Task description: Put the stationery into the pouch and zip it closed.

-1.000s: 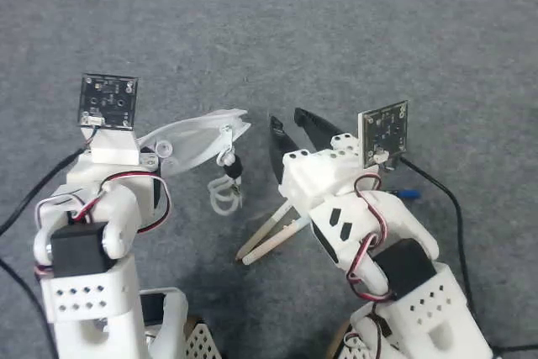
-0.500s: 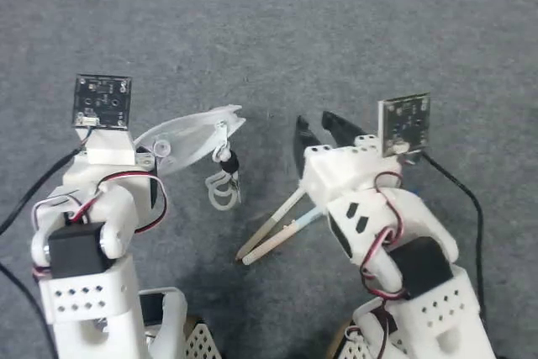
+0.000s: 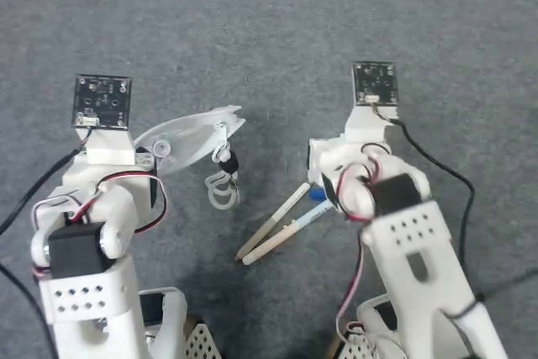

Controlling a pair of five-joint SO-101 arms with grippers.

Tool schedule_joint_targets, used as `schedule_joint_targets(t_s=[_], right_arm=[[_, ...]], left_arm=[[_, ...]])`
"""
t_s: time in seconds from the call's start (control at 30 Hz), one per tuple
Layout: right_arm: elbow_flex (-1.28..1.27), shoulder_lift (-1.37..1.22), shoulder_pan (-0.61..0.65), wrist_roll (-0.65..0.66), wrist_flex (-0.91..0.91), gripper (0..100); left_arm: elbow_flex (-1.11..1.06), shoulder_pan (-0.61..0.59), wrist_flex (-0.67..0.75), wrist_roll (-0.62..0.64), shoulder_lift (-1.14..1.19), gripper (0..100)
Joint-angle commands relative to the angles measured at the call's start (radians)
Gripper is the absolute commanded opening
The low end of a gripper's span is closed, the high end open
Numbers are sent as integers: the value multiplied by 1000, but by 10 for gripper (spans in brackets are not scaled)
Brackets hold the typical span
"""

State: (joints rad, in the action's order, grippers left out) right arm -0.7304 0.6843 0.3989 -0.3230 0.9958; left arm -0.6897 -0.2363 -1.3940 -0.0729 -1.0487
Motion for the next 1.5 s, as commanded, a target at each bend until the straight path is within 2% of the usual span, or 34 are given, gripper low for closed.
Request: schedule_joint_targets(t_s=[0.0,0.23,0.5,0.97,1.37,1.47], right_arm=[[74,-58,-10,-46,-1,137],[115,-236,50,-129,-1,137],[149,-440,173,-135,-24,137],[276,-731,202,-213,-51,137],[347,-880,194,-212,-48,136],[348,-888,194,-209,-50,91]], left_arm=[[27,-5,32,-6,-3,12],[27,-5,32,-6,-3,12],[12,-5,34,-6,-3,12],[12,-5,37,-6,-3,12],[12,-5,35,-6,-5,12],[12,-5,34,-6,-5,12]])
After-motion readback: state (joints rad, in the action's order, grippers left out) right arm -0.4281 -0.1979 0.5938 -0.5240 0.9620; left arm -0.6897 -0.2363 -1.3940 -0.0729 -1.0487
